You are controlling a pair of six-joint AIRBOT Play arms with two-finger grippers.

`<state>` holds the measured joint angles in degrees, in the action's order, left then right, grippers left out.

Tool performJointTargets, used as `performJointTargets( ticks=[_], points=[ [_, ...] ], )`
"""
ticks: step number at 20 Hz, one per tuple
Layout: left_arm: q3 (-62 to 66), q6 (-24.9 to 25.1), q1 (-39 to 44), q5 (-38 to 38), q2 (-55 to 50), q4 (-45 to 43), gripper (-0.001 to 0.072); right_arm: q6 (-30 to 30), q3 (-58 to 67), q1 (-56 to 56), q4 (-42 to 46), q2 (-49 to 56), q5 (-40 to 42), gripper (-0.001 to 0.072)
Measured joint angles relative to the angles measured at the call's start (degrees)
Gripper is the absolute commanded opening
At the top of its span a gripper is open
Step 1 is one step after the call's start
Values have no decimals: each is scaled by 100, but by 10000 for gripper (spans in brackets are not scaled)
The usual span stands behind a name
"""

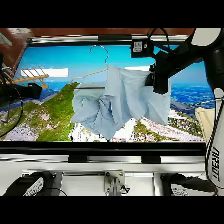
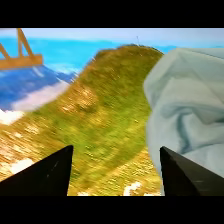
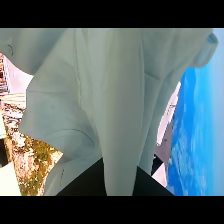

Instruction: Fold the shirts.

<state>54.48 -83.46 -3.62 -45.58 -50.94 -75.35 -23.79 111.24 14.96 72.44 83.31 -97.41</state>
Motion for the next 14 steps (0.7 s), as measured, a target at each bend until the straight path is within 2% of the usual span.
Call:
performJointTargets(
  ticks=[1,3,7,10,14],
  points=[
    [-260,11,-76,-7,-13,544,681,-46,-2,0,2,-15,4,57],
    [-791,247,13,9,-103,1738,682,-144,-2,2,-4,-48,15,57],
    [-1403,645,1095,645,-518,3692,681,-398,-2,2,-4,-68,20,57],
    [-1394,763,2037,1392,-997,4601,682,-516,-2,2,-4,-72,15,57],
    [-1025,831,2717,1880,-1628,5117,680,-575,-2,2,-4,-72,2,57]
  ],
)
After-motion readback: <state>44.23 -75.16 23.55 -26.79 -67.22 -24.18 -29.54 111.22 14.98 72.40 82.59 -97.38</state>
